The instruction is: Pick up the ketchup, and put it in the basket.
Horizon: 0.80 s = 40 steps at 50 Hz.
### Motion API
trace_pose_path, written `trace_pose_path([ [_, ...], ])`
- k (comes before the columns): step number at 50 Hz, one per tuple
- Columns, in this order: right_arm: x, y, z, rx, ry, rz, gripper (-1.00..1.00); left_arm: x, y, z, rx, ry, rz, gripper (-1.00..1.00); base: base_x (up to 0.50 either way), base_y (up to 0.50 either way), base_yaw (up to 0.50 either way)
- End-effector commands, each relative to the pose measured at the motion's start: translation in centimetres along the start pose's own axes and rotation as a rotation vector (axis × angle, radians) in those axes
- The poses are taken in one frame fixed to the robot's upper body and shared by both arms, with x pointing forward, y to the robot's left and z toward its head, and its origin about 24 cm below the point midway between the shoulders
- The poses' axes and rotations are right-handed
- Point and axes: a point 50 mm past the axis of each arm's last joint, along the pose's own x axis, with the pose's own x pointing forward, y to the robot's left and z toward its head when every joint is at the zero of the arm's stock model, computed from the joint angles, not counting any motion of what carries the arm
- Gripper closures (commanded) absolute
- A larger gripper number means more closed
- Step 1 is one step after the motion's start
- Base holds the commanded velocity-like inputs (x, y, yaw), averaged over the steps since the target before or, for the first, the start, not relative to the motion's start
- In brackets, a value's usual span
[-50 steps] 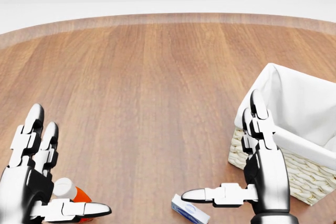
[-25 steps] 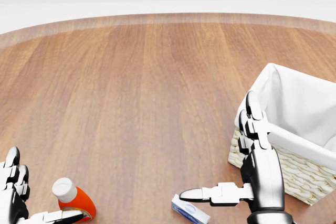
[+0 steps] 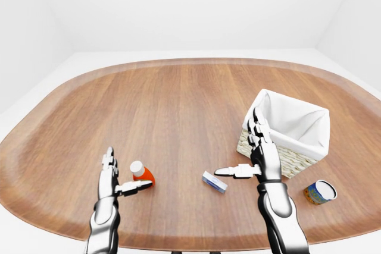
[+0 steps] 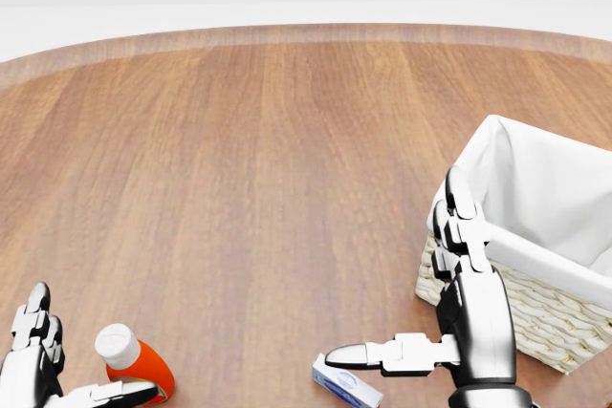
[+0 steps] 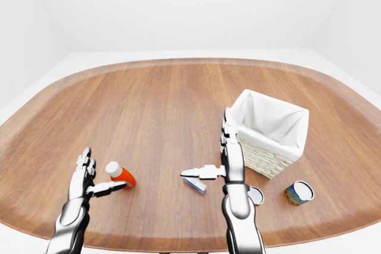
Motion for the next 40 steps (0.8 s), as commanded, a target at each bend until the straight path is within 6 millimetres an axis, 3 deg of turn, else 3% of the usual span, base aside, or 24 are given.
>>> trace_pose_path([
  [1,0.0,0.0,0.0,-0.001,0.000,0.000,-1.00,0.7,-0.5,-0.8,0.009,0.045,-0.004,-1.00,0.00,0.00,0.00],
  [40,0.1,0.3,-0.4,-0.001,0.005,0.007,-1.00,1.4,-2.5,-3.0,0.020,0.160,-0.053,-1.00,0.00,0.00,0.00],
])
